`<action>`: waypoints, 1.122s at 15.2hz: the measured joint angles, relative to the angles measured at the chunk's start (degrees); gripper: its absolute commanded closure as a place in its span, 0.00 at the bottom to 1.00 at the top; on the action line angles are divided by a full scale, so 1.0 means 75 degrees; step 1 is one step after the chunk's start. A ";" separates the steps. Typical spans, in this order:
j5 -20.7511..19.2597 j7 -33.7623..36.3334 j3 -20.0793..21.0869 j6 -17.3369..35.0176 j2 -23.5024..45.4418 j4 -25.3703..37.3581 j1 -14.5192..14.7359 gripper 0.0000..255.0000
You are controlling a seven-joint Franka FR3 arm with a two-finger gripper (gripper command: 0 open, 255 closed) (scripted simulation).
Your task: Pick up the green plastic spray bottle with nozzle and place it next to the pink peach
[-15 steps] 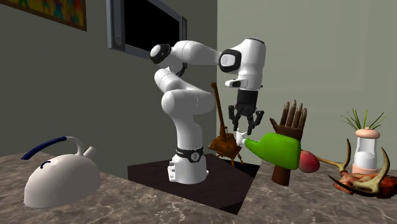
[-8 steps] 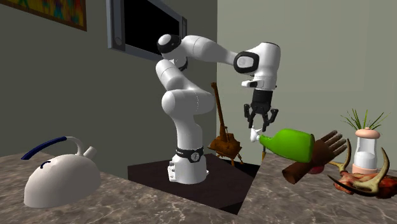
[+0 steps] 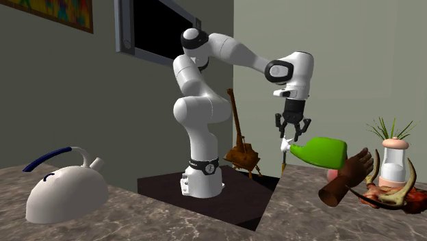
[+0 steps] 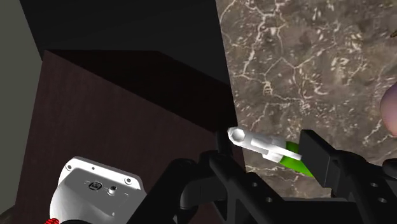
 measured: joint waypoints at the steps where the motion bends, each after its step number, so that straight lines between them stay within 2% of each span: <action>1: 0.0039 0.0012 0.0094 0.0117 0.0076 -0.0027 -0.0021 1.00; 11: 0.0367 -0.0069 0.0973 0.1443 0.0881 -0.0485 -0.0328 1.00; 17: 0.0439 -0.0073 0.1611 0.2327 0.1550 -0.0667 -0.0699 1.00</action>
